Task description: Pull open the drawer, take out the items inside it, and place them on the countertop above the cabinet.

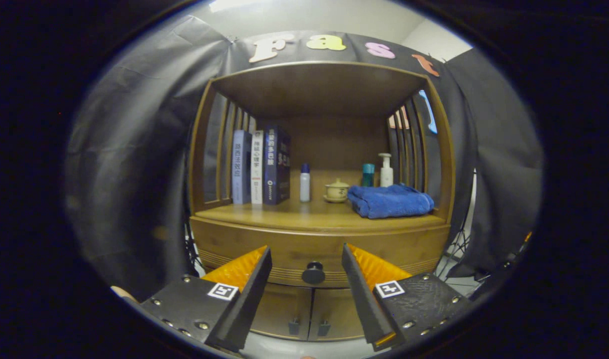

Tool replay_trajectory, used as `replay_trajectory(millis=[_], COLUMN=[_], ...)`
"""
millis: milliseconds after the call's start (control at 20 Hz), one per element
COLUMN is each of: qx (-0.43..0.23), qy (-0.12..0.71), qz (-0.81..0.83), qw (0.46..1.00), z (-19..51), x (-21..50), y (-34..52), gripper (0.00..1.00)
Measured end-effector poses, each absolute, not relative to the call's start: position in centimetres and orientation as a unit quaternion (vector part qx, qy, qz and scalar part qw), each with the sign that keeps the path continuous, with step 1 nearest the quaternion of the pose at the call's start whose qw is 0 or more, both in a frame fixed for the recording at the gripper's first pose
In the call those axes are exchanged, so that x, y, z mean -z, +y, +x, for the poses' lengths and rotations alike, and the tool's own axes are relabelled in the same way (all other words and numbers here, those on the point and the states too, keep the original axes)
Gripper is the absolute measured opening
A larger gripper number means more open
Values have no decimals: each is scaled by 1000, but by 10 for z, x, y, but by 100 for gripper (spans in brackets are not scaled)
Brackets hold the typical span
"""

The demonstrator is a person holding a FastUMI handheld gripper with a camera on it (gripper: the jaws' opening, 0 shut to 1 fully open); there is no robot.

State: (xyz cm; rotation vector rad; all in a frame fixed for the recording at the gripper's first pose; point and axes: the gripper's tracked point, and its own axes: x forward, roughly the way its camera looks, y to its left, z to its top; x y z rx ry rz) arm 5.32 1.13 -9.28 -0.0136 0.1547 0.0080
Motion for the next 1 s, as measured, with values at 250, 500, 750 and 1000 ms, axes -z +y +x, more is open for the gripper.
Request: replay_trajectory(millis=[250, 500, 750, 1000], qx=[3, -12, -5, 15], qy=[151, 173, 179, 187], qz=[11, 8, 5, 19], qw=[989, 985, 984, 982], z=[90, 117, 121, 115], x=[161, 184, 187, 188], y=[1, 11, 16, 15], gripper=[85, 62, 40, 33])
